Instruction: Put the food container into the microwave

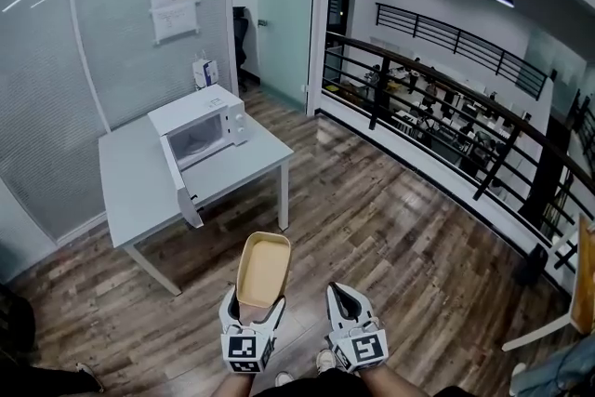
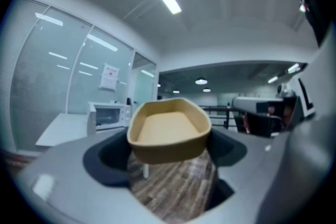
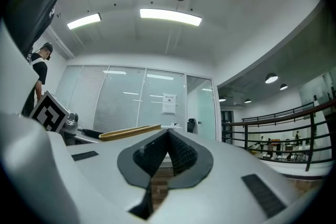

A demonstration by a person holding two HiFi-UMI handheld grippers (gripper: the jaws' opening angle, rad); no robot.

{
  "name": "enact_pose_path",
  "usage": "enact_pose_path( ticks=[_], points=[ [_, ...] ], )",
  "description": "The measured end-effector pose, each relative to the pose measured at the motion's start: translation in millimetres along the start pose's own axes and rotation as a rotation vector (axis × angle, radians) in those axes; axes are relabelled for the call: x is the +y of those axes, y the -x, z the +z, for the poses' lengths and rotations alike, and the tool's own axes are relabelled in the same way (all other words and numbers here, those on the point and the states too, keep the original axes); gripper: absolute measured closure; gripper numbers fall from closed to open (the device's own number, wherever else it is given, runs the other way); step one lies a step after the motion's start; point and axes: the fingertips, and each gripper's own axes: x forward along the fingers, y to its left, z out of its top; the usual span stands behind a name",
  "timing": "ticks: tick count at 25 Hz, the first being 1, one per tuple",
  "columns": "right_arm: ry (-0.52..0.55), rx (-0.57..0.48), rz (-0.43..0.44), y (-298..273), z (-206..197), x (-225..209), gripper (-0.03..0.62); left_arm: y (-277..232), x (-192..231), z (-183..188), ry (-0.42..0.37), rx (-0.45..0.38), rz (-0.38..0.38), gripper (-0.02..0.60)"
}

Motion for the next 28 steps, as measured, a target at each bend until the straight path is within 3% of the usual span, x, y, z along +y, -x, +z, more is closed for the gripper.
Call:
enact_pose_path(
  ticks=[22, 28],
  points=[
    [-0.016, -0.018, 0.088, -88, -12, -128, 0.595, -132, -22, 13, -0.024, 0.012, 0.084, 0.13],
    [-0.027, -0.021, 0.128, -96, -19, -154, 0.595, -146, -19, 11, -0.025, 0.029, 0.151, 0.13]
  ],
)
